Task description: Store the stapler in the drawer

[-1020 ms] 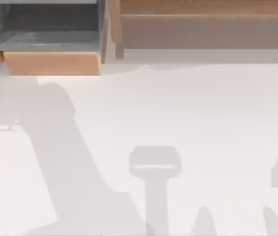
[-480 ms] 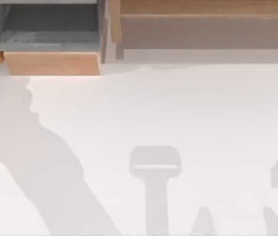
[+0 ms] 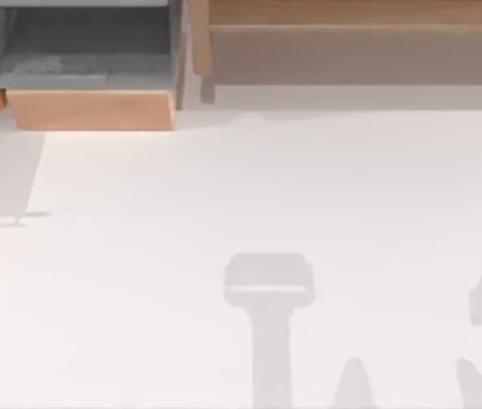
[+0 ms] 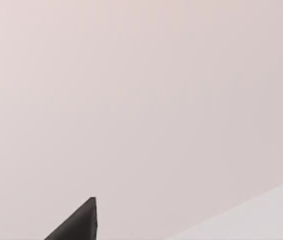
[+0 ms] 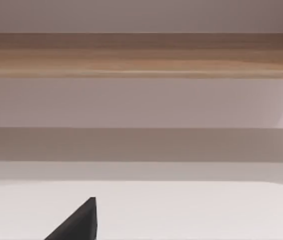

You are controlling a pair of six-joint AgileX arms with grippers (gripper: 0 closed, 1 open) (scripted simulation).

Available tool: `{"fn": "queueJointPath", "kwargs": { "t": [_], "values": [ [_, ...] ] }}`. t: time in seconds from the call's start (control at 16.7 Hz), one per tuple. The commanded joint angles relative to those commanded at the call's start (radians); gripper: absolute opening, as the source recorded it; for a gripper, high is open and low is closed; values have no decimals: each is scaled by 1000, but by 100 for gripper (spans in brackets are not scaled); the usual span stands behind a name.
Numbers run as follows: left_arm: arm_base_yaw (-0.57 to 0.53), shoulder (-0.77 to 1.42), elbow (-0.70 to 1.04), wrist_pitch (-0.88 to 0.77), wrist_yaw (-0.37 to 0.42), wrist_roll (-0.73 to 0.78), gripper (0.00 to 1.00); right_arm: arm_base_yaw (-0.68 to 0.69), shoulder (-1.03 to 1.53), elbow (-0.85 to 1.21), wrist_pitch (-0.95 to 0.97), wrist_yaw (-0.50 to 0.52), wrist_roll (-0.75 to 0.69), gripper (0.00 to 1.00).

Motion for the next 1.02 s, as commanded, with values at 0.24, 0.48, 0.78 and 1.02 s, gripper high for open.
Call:
{"fn": "queueJointPath", "kwargs": {
  "t": [0.24,0.48,0.78,1.02],
  "values": [
    [80,-24,-320,448,100,172,100,0,0,0,0,0,0,100],
    [96,-9,-607,856,213,289,100,0,0,0,0,0,0,100],
    [28,21,-861,1256,354,353,100,0,0,0,0,0,0,100],
    [-33,38,-962,1430,427,360,100,0,0,0,0,0,0,100]
  ]
}}
